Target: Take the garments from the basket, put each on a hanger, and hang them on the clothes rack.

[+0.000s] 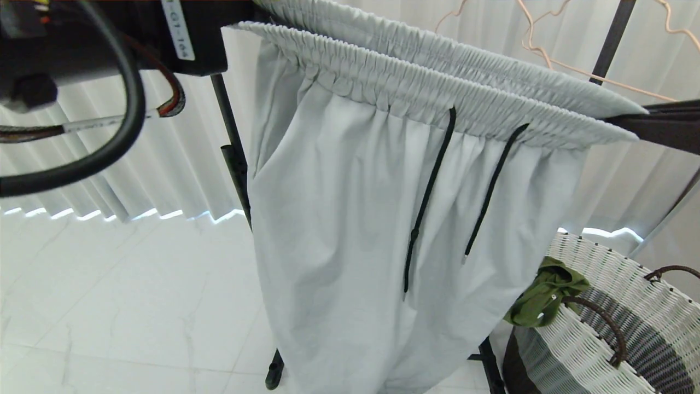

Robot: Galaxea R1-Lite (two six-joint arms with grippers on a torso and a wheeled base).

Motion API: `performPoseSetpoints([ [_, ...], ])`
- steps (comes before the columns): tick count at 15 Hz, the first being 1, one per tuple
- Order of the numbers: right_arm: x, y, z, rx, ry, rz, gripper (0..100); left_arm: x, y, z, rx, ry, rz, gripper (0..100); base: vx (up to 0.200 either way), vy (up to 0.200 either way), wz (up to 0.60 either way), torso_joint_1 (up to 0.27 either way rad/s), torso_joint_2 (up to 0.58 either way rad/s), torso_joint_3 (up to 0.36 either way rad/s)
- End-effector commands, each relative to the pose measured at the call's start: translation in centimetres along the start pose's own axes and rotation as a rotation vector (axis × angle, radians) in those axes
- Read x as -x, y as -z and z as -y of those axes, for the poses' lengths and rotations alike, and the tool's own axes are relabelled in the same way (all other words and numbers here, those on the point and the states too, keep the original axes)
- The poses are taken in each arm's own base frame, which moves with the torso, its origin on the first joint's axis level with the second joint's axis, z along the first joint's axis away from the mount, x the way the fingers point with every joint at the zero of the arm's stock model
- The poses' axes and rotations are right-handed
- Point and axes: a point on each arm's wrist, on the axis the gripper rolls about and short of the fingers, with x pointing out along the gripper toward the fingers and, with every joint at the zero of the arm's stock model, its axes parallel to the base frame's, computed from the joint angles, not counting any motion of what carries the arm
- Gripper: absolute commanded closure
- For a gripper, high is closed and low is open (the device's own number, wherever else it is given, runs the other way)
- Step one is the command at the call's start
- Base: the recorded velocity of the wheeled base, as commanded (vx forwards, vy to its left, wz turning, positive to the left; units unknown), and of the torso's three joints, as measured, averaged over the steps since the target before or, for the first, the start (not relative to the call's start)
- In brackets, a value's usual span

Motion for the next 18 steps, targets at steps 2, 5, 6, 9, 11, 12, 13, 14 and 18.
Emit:
performPoseSetpoints([
  [2, 6.3, -0.1, -1.5, 0.025, -0.24, 0.068, 100, -2.9, 0.4, 1.6, -0.011, 0.005, -0.024, 100, 0.0, 0.0, 0.0, 0.0, 0.0, 0.0],
  [5, 6.4, 0.4, -1.9, 0.031, -0.271, 0.059, 100, -3.4, 0.5, 1.9, -0.016, 0.009, -0.027, 100, 0.0, 0.0, 0.0, 0.0, 0.0, 0.0],
  [6, 6.5, 0.4, -1.9, 0.029, -0.26, 0.057, 100, -3.4, 0.6, 1.9, -0.017, 0.01, -0.03, 100, 0.0, 0.0, 0.0, 0.0, 0.0, 0.0],
  [9, 5.9, 0.2, -1.8, 0.024, -0.212, 0.055, 100, -2.7, 0.5, 1.6, -0.018, 0.01, -0.037, 100, 0.0, 0.0, 0.0, 0.0, 0.0, 0.0],
  [11, 4.5, -0.1, -1.4, 0.018, -0.123, 0.047, 100, -0.8, 0.3, 1.2, -0.026, 0.041, -0.077, 100, 0.0, 0.0, 0.0, 0.0, 0.0, 0.0],
  [12, 3.4, -0.6, -0.8, 0.015, -0.053, 0.064, 100, 0.7, 0.2, 0.6, -0.023, 0.059, -0.112, 100, 0.0, 0.0, 0.0, 0.0, 0.0, 0.0],
  [13, 2.1, -1.3, -0.3, 0.011, -0.007, 0.108, 100, 2.6, 0.1, 0.1, -0.018, 0.089, -0.148, 100, 0.0, 0.0, 0.0, 0.0, 0.0, 0.0],
  [14, 1.0, -1.9, -0.1, 0.008, 0.016, 0.147, 100, 4.3, 0.0, -0.2, -0.02, 0.127, -0.169, 100, 0.0, 0.0, 0.0, 0.0, 0.0, 0.0],
  [18, -5.1, -5.1, 0.9, 0.003, 0.095, 0.318, 100, 11.0, 0.5, -0.9, -0.042, 0.388, -0.17, 100, 0.0, 0.0, 0.0, 0.0, 0.0, 0.0],
])
